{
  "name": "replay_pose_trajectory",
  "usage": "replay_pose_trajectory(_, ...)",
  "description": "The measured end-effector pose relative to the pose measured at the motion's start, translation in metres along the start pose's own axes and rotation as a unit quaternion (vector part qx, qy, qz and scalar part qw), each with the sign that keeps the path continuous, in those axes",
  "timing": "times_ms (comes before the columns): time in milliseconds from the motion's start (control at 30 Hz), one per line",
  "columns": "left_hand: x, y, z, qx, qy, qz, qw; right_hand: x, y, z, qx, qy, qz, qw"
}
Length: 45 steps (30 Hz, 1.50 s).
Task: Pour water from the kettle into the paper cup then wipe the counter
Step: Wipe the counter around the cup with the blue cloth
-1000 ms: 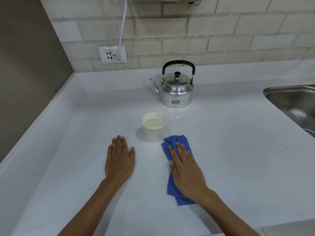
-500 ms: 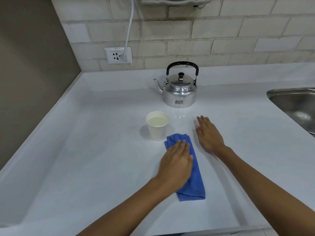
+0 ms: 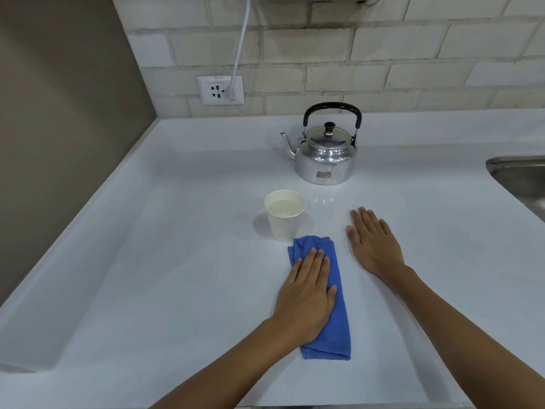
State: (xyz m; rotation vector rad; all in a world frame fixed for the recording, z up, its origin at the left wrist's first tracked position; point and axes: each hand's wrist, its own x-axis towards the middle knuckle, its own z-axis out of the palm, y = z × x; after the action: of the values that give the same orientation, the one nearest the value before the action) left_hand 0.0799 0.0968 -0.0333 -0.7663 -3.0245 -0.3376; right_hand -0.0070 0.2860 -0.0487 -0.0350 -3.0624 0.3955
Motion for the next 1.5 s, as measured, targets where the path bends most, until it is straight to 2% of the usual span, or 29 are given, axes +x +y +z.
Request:
replay_pose_trajectory(100,-0.032,-0.02,-0.019,0.023,-0.013,0.0,1.0,0.001,0.002,0.002,-0.008,0.013,-0.004,1.0)
replay_pose_trajectory(200,-0.068,-0.052,-0.03,0.027,-0.033,-0.044,0.998,0.002,0.004,0.006,-0.02,0.025,-0.008,0.999)
replay_pose_trajectory(267,-0.08,-0.076,-0.033,0.035,0.019,-0.076,0.996,0.002,0.004,0.007,-0.025,0.031,-0.01,0.999)
replay_pose_trajectory(400,-0.057,-0.11,-0.025,0.005,0.077,-0.103,0.992,0.003,0.002,0.009,-0.029,0.029,-0.002,0.999)
replay_pose_trajectory(567,0.001,-0.087,-0.015,0.003,0.083,-0.182,0.98,0.001,0.0,0.007,-0.023,0.023,-0.004,0.999)
replay_pose_trajectory(633,-0.004,-0.079,-0.015,-0.023,0.078,-0.178,0.981,0.001,0.0,0.006,-0.022,0.021,-0.004,1.0)
replay_pose_trajectory(733,-0.034,-0.079,-0.023,-0.006,0.139,-0.108,0.984,0.0,0.0,0.004,-0.024,0.018,-0.007,1.0)
replay_pose_trajectory(833,-0.051,-0.101,-0.026,-0.046,0.107,-0.08,0.99,0.0,0.001,0.003,-0.026,0.018,-0.006,0.999)
replay_pose_trajectory(900,-0.047,-0.124,-0.027,-0.029,0.128,-0.082,0.988,0.0,0.001,0.003,-0.025,0.019,-0.004,1.0)
replay_pose_trajectory(1000,-0.019,-0.156,-0.031,-0.038,0.116,-0.143,0.982,0.0,0.0,0.005,-0.03,0.024,0.0,0.999)
replay_pose_trajectory(1067,0.012,-0.167,-0.03,-0.007,0.097,-0.184,0.978,0.001,-0.001,0.006,-0.039,0.028,0.001,0.999)
replay_pose_trajectory(1167,0.06,-0.164,-0.026,0.04,0.055,-0.201,0.977,0.003,-0.003,0.006,-0.05,0.033,-0.006,0.998)
replay_pose_trajectory(1300,0.079,-0.153,-0.023,0.023,0.049,-0.173,0.983,0.006,-0.003,0.004,-0.036,0.041,-0.037,0.998)
replay_pose_trajectory(1433,0.045,-0.152,-0.02,-0.064,0.103,-0.076,0.99,0.017,-0.006,0.006,-0.016,0.021,-0.05,0.998)
replay_pose_trajectory(1500,0.028,-0.159,-0.02,-0.075,0.094,-0.045,0.992,0.02,-0.007,0.007,-0.02,0.011,-0.053,0.998)
